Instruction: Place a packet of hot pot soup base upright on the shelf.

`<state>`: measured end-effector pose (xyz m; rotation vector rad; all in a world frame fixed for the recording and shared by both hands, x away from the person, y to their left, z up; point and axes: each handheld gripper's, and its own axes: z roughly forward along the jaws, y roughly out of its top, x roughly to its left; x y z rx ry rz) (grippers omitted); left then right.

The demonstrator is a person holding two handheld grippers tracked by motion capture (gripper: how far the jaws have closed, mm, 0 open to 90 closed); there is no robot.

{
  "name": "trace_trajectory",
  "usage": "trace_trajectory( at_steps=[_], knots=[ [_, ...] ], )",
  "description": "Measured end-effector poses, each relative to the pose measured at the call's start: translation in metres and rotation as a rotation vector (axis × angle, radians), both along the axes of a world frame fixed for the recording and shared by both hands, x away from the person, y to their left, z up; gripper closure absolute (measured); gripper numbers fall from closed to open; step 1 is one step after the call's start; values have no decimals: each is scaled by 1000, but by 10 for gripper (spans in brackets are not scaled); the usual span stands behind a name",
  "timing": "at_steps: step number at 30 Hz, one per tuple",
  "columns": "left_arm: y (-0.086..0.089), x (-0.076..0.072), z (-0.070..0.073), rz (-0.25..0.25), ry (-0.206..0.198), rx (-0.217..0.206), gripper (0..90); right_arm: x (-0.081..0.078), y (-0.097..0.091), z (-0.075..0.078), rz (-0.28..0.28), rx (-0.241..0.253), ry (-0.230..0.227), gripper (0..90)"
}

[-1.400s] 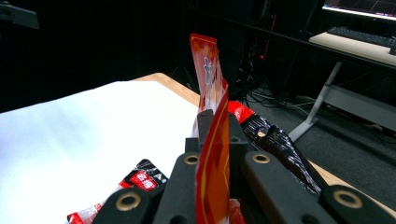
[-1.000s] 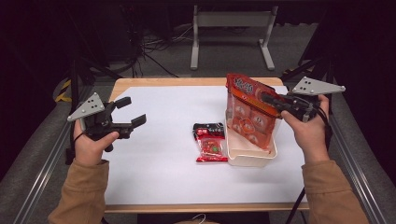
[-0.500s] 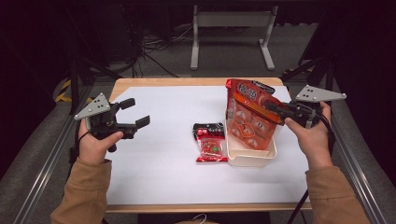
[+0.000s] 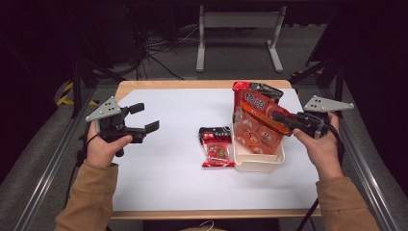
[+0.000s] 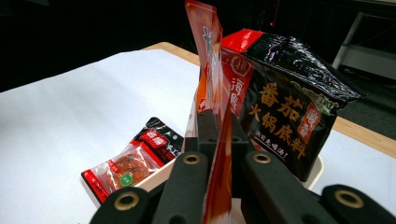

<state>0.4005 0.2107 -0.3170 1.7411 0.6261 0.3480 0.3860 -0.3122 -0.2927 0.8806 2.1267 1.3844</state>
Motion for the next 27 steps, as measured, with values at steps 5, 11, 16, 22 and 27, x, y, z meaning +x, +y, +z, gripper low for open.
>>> trace_trajectory(
  at_steps=[5, 11, 16, 22, 27],
  knots=[
    [-3, 3, -4, -7, 30, 28, 100, -3, 1, 2, -9, -15, -9, 859],
    [-5, 7, -8, -8, 43, 38, 95, -5, -1, 6, -22, 19, -20, 692],
    [-7, 9, -10, -10, 52, 46, 94, -12, -8, 10, -37, 62, -33, 519],
    [-12, 12, -12, -18, 59, 52, 93, -25, -20, 12, -58, 79, -56, 446],
    [-16, 13, -14, -24, 69, 57, 93, -35, -29, 14, -75, 89, -70, 434]
  ],
)
